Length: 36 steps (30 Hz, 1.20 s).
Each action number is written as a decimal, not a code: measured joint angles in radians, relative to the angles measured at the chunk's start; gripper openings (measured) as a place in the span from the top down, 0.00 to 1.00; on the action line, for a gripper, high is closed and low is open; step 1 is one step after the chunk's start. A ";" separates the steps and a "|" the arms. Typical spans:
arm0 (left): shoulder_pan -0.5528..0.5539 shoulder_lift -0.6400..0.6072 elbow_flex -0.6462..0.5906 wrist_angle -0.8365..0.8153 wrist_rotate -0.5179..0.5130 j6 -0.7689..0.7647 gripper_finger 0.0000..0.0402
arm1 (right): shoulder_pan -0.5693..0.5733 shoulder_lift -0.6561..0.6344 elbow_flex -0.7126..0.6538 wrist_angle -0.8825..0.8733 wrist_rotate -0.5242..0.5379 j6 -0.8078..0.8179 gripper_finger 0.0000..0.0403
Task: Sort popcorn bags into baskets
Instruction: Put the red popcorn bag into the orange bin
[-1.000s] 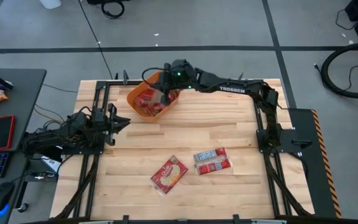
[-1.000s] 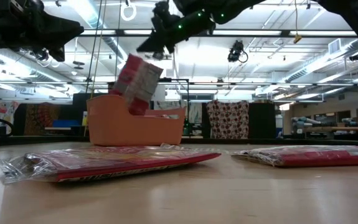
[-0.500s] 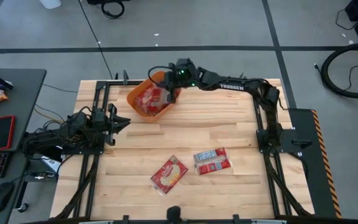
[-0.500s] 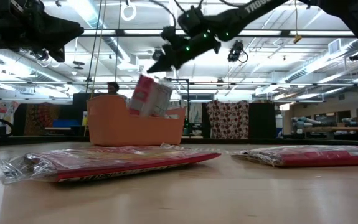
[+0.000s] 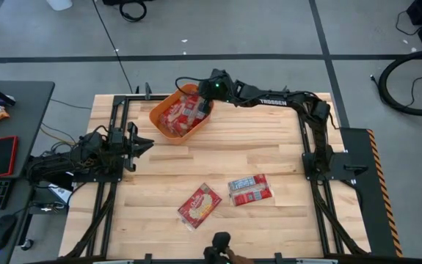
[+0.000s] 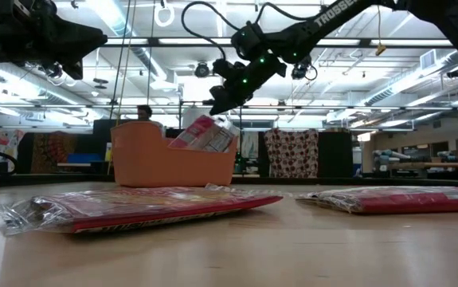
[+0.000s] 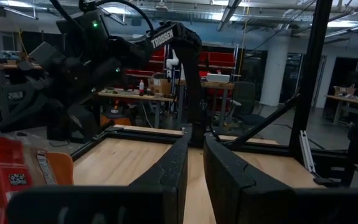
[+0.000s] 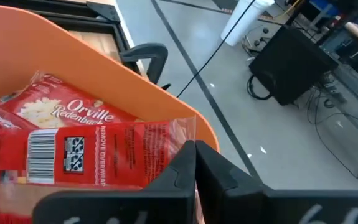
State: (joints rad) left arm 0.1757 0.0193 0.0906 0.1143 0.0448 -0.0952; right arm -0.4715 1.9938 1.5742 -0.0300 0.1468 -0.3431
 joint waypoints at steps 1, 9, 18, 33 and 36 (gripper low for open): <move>0.000 0.000 0.000 0.000 0.000 0.000 0.86 | 0.002 0.000 0.000 -0.003 -0.002 0.000 0.96; 0.000 0.000 0.000 0.000 0.000 0.012 0.86 | 0.060 0.002 0.057 -0.161 0.038 -0.018 0.81; 0.000 0.000 0.000 0.000 -0.048 0.040 0.86 | 0.106 0.000 0.247 -0.386 0.072 -0.019 0.62; 0.000 0.000 0.000 0.000 -0.143 0.087 0.86 | 0.259 0.001 0.135 -0.463 -0.036 0.064 0.59; 0.000 0.000 0.000 0.002 -0.192 0.114 0.86 | 0.303 0.001 0.136 -0.501 -0.039 0.091 0.59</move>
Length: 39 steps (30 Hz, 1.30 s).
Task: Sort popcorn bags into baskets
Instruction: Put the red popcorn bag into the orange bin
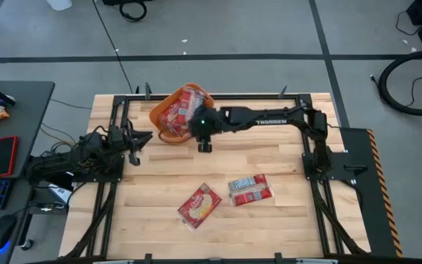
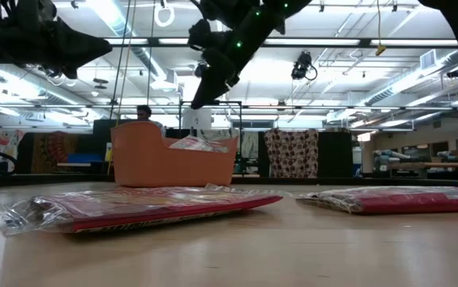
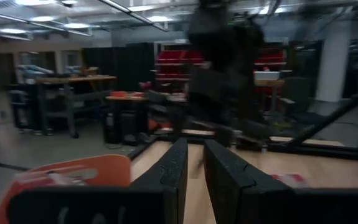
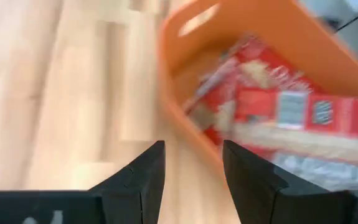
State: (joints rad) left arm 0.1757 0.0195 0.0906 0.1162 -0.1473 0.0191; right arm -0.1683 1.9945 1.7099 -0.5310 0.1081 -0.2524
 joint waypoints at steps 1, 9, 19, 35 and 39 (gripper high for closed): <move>0.000 0.000 0.000 0.001 -0.017 0.015 0.86 | 0.013 0.000 0.000 -0.022 0.000 0.014 0.59; 0.000 0.000 0.000 0.041 -0.097 0.104 0.86 | 0.102 0.000 -0.054 -0.214 -0.049 0.100 0.59; 0.000 0.000 0.000 0.042 -0.067 -0.034 0.86 | 0.221 -0.001 -0.201 -0.343 -0.183 0.345 0.59; -0.001 0.000 0.000 0.042 0.108 -0.212 0.86 | 0.497 -0.001 -0.261 -0.610 -0.056 0.702 0.59; -0.001 0.000 0.000 0.042 0.108 -0.213 0.86 | 0.513 -0.001 -0.306 -0.606 -0.079 0.725 0.59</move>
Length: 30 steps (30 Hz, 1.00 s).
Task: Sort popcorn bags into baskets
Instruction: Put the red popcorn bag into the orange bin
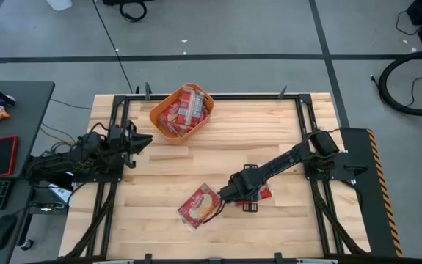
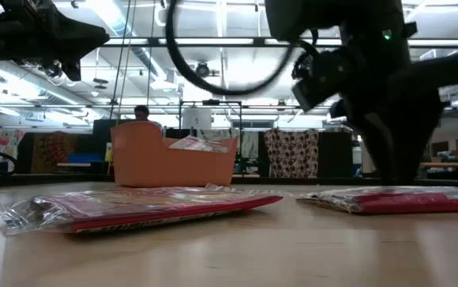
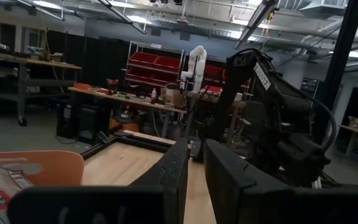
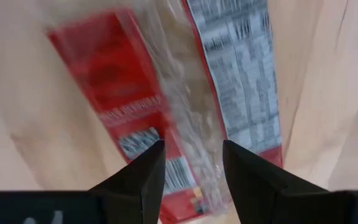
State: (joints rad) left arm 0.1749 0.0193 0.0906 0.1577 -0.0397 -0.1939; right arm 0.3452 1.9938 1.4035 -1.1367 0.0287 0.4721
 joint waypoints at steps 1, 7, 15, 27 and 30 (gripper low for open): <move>0.001 0.000 0.000 0.000 0.000 0.000 0.86 | 0.000 0.000 -0.009 -0.004 -0.001 0.000 0.59; 0.001 0.000 0.000 0.000 0.000 0.005 0.86 | -0.019 0.000 -0.063 0.050 -0.006 -0.024 0.59; 0.000 0.000 0.000 0.000 0.000 0.007 0.86 | -0.052 -0.007 -0.112 0.112 -0.077 -0.087 0.77; 0.000 0.000 0.000 0.001 0.000 0.006 0.86 | -0.074 0.005 0.016 -0.023 -0.042 -0.133 0.98; 0.000 0.000 0.000 0.001 0.000 0.006 0.86 | -0.076 0.005 0.067 -0.076 0.016 -0.153 0.98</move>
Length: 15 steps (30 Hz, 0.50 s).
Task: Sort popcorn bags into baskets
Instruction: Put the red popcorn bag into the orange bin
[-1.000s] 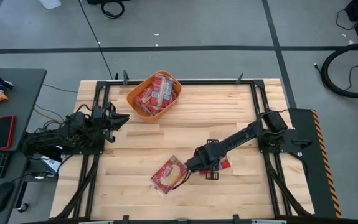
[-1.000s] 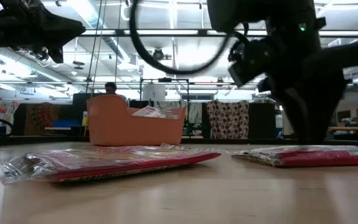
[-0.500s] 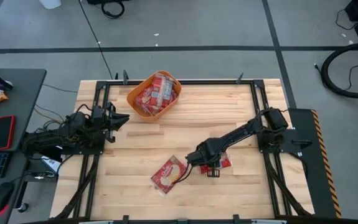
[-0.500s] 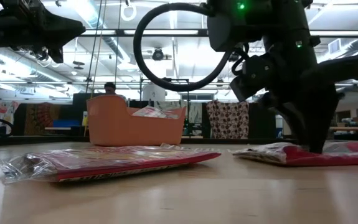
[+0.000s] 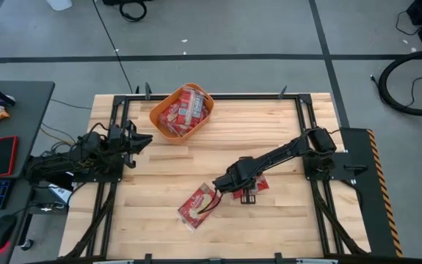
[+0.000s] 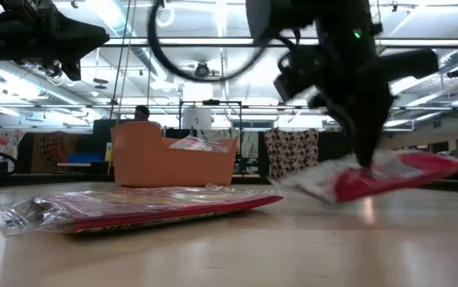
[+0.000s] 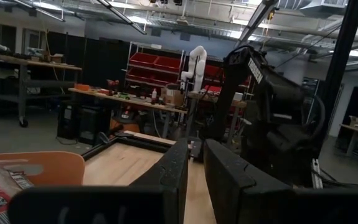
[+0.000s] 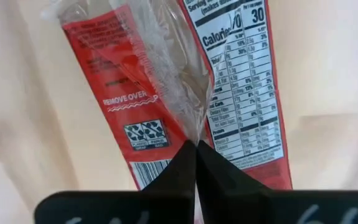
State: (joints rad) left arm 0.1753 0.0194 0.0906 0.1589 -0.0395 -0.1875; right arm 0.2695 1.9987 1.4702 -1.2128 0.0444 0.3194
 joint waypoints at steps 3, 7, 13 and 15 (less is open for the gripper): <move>0.000 0.000 0.000 0.000 0.000 0.000 0.86 | -0.003 -0.001 0.053 -0.030 0.066 -0.002 0.99; 0.000 0.000 0.000 0.000 0.000 0.016 0.86 | -0.006 -0.001 0.121 -0.046 0.211 -0.014 0.99; 0.000 0.000 0.000 -0.007 0.000 0.010 0.86 | -0.043 -0.002 0.201 -0.007 0.503 -0.175 0.99; 0.000 0.000 0.000 -0.033 0.001 -0.014 0.86 | -0.066 -0.003 0.211 0.056 0.589 -0.271 0.99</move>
State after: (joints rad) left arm 0.1753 0.0195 0.0906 0.1254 -0.0381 -0.2019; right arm 0.2039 1.9953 1.6810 -1.1568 0.6339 0.0485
